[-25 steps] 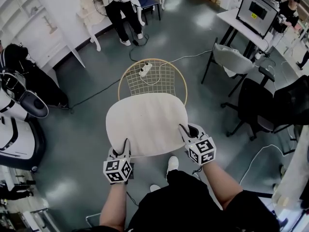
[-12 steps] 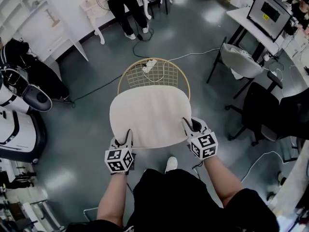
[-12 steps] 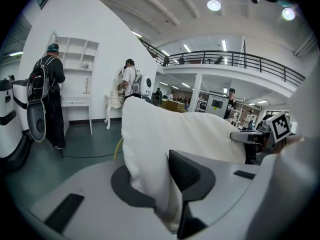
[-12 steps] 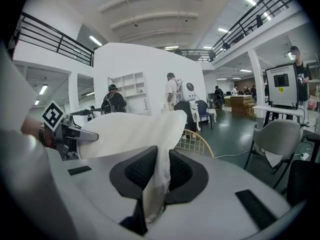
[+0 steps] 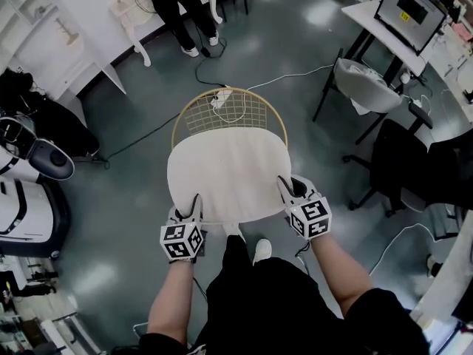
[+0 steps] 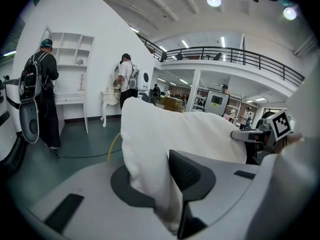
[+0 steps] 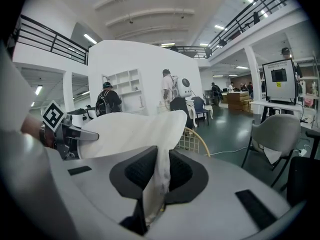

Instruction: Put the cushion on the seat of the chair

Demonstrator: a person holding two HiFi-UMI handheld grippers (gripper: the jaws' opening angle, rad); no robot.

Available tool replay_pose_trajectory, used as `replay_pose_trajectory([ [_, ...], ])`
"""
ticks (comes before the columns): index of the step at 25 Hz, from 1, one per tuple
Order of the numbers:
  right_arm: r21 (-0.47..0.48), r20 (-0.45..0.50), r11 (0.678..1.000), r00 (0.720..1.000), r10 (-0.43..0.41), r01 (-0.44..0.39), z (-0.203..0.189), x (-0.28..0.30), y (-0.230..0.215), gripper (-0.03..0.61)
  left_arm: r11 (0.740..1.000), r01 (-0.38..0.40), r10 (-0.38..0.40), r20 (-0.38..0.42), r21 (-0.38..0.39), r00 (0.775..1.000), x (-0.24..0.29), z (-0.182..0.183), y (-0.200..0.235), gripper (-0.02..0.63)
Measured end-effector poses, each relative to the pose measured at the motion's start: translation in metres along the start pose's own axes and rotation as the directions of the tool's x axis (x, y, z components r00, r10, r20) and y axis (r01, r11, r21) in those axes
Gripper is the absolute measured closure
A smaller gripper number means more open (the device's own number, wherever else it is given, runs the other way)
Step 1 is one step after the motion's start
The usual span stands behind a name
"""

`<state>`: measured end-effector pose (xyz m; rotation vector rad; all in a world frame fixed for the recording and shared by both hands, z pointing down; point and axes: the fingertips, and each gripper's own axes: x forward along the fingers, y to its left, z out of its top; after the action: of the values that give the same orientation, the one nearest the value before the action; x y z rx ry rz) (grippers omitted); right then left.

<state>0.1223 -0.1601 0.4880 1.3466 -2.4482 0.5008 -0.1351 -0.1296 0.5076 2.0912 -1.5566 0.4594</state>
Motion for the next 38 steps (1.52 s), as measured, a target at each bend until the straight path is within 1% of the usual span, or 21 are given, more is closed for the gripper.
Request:
replay_pose_trajectory([
  [8, -0.001, -0.046, 0.999, 0.998, -0.037, 0.037, -0.026, 0.046, -0.022, 0.523, 1.0, 0.031, -0.031, -0.027, -0.003, 0.999, 0.055, -0.018, 0.022, 0.512],
  [14, 0.01, -0.098, 0.998, 0.993, -0.066, 0.067, -0.044, 0.105, -0.014, 0.523, 0.999, 0.046, -0.047, -0.066, -0.017, 0.997, 0.094, -0.031, 0.073, 0.508],
  [21, 0.007, -0.165, 0.994, 0.98, -0.107, 0.109, -0.1, 0.163, -0.024, 0.523, 0.996, 0.085, -0.087, -0.126, -0.015, 0.988, 0.156, -0.08, 0.111, 0.503],
  [26, 0.017, -0.2, 0.991, 0.971, -0.13, 0.136, -0.141, 0.207, -0.044, 0.523, 0.993, 0.112, -0.115, -0.156, -0.029, 0.981, 0.208, -0.115, 0.132, 0.499],
  [33, 0.02, -0.256, 0.986, 0.954, -0.156, 0.166, -0.199, 0.259, -0.07, 0.523, 0.993, 0.114, -0.119, -0.207, -0.034, 0.971, 0.273, -0.165, 0.152, 0.492],
  [38, 0.028, -0.308, 0.978, 0.932, -0.189, 0.207, -0.233, 0.286, -0.089, 0.522, 0.994, 0.114, -0.111, -0.253, -0.003, 0.961, 0.311, -0.189, 0.159, 0.482],
])
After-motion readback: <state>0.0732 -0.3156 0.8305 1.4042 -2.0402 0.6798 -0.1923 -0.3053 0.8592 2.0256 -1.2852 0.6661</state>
